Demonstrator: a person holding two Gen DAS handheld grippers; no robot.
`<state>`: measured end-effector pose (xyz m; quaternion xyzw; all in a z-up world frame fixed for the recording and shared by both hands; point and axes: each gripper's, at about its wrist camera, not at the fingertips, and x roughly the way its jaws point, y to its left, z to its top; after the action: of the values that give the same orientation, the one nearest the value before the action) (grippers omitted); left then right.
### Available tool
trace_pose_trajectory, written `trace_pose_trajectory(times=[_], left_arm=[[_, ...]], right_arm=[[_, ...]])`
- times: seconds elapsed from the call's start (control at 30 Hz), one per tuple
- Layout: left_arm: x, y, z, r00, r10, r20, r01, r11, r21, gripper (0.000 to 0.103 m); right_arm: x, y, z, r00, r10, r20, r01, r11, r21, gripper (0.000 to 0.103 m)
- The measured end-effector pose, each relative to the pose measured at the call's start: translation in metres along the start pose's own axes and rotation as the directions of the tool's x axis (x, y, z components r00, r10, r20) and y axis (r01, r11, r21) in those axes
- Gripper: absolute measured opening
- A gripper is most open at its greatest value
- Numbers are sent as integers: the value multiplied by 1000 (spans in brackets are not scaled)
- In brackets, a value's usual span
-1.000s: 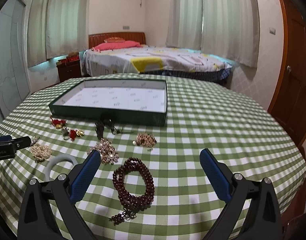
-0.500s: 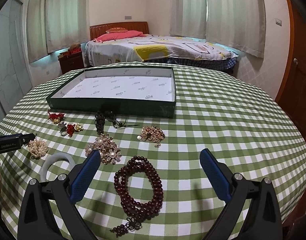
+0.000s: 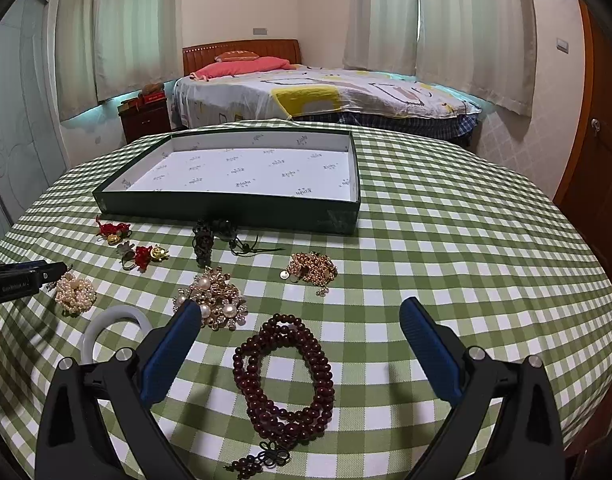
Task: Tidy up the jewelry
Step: 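Grasp the silver brooch with left tool while right tool grasps dark red bead bracelet, then carry both items into the green tray and open both tools to release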
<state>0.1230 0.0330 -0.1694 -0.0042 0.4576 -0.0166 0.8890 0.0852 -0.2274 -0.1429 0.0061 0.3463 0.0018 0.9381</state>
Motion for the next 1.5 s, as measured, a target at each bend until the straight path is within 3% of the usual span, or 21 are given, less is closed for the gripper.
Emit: trace_pose_trajectory(times=[0.17, 0.4, 0.8, 1.17, 1.2, 1.27, 1.4, 1.5], left_arm=[[1, -12, -1, 1000, -4, 10, 3, 998, 55, 46], [-1, -16, -3, 999, -42, 27, 39, 996, 86, 17], [-6, -9, -6, 998, -44, 37, 42, 998, 52, 17], [-10, -8, -6, 998, -44, 51, 42, 998, 38, 17], [-10, -8, -6, 998, -43, 52, 41, 999, 37, 17], [-10, -7, -7, 998, -42, 53, 40, 999, 34, 17], [-11, -7, -7, 997, -42, 57, 40, 999, 31, 17], [-14, -8, -6, 997, -43, 67, 41, 999, 30, 17]], right_arm=[[1, -1, 0, 1000, 0, -3, 0, 1000, 2, 97], [2, -2, -1, 1000, 2, -8, -2, 1000, 10, 97], [0, -7, -7, 999, -4, -53, 5, 1000, 14, 97], [18, -5, -21, 988, 8, -153, -10, 1000, -10, 94], [17, -5, -22, 989, 10, -150, -12, 1000, -10, 92], [13, -3, -22, 990, 25, -138, -27, 1000, -14, 66], [9, -1, -21, 990, 50, -133, -53, 998, -20, 47], [6, 1, -22, 987, 90, -132, -93, 996, -16, 26]])
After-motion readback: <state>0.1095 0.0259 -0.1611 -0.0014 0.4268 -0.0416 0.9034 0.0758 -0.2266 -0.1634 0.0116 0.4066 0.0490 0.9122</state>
